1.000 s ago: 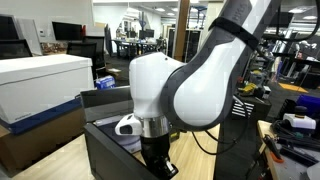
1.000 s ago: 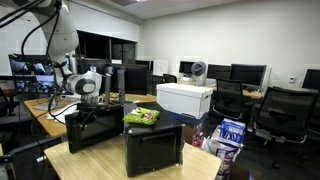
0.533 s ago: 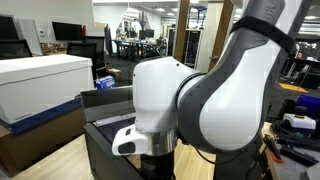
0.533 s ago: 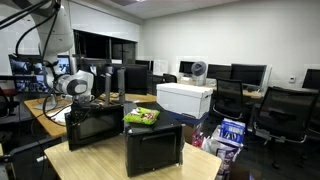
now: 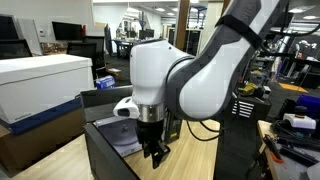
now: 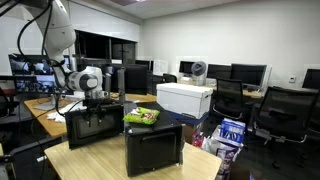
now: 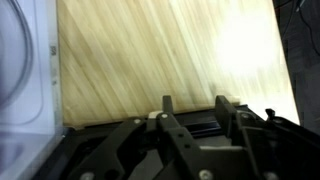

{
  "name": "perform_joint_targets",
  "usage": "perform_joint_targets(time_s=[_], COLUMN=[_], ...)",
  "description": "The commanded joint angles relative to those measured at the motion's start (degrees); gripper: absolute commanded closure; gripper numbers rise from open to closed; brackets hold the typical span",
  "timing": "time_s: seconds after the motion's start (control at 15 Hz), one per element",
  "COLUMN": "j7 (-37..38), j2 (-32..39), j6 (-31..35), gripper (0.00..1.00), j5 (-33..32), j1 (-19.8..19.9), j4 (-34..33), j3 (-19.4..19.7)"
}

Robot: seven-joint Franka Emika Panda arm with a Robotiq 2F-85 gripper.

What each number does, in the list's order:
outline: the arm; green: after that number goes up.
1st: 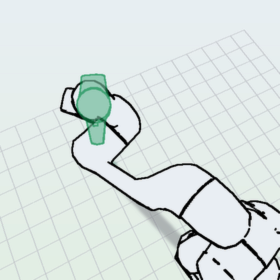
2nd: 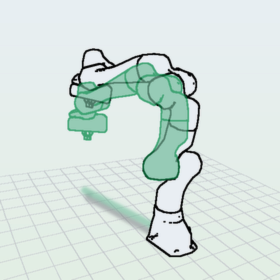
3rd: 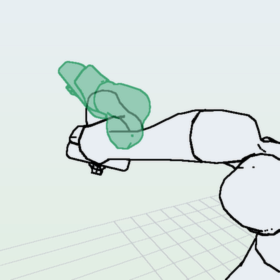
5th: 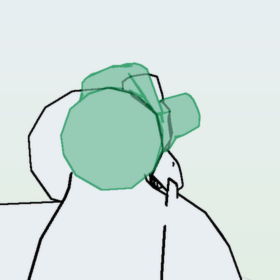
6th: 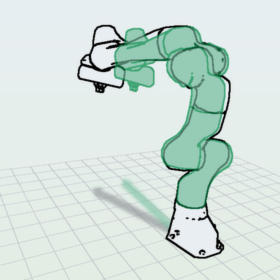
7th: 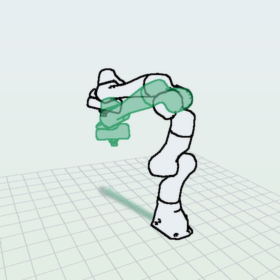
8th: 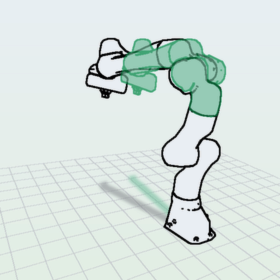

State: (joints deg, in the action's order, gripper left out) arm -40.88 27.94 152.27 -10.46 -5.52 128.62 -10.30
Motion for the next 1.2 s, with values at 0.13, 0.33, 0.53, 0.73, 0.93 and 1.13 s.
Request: perform_joint_targets(time_s=[0.13, 0.33, 0.53, 0.73, 0.93, 1.13], j7=[10.7, 16.1, 21.2, 27.5, 34.3, 41.6], j2=[-0.8, -0.8, -2.3, -4.3, -5.8, -5.1], j6=[-10.9, -18.2, -23.4, -22.4, -17.3, -9.1], gripper=[0.08, 0.0, 0.0, 0.0, 0.0, 0.0], j5=[2.4, 5.8, 11.5, 15.8, 14.8, 8.6], j1=[2.1, 3.2, 3.7, 2.9, 1.1, -1.7], j4=[-7.1, -11.9, -15.3, -16.3, -16.1, -15.7], j3=[2.6, 2.2, 1.8, 2.0, 3.5, 6.5])
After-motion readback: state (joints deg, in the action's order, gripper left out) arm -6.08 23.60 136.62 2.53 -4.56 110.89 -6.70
